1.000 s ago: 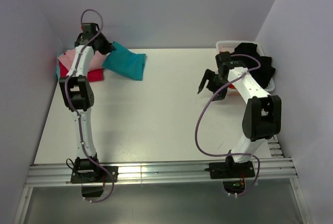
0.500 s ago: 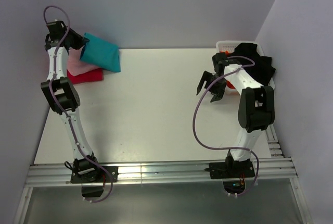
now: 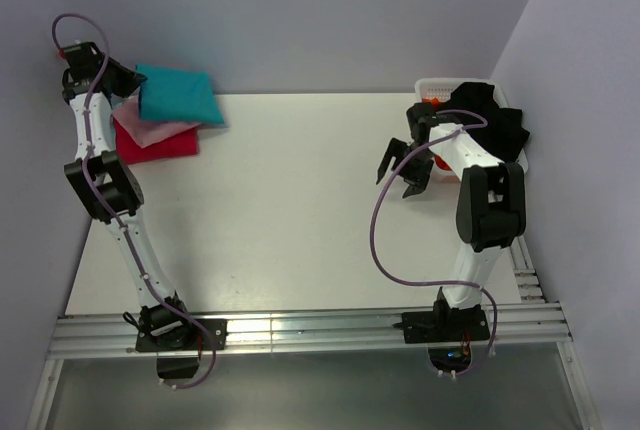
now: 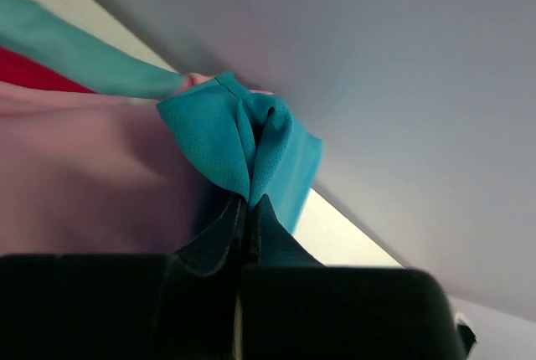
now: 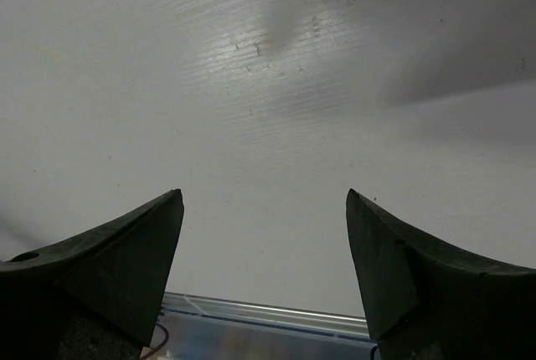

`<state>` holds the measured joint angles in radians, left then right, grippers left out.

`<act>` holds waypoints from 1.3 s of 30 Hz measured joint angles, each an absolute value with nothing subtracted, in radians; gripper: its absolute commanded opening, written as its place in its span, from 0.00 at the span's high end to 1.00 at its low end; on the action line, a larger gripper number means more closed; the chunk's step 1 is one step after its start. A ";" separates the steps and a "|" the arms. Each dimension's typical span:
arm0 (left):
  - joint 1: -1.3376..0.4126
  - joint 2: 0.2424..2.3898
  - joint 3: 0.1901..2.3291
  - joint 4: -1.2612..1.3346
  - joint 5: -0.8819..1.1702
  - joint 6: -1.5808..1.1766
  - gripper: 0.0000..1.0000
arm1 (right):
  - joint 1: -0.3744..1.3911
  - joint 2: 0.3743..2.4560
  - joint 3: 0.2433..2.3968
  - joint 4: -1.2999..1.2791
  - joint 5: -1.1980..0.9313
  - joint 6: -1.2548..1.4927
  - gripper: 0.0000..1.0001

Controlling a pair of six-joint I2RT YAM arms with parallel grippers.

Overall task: Fold and stack the t-shirts
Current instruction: Put the neatly folded tshirt into the corner of the board with the left arm

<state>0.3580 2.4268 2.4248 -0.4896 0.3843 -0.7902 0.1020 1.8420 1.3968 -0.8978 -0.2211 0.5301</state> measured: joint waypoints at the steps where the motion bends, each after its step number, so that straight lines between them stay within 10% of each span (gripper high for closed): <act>1: 0.365 2.427 2.425 -0.498 0.370 -0.785 1.00 | 0.102 1.844 1.397 -0.897 -0.224 0.530 0.15; 39: 0.461 2.393 2.385 -0.611 0.263 -0.637 1.00 | 0.159 1.938 1.455 -0.892 -0.265 0.556 0.16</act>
<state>0.4614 2.3928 2.3848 -0.6113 0.2630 -0.6369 0.1593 1.9377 1.4548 -0.8921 -0.2649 0.5560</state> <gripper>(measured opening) 0.029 0.847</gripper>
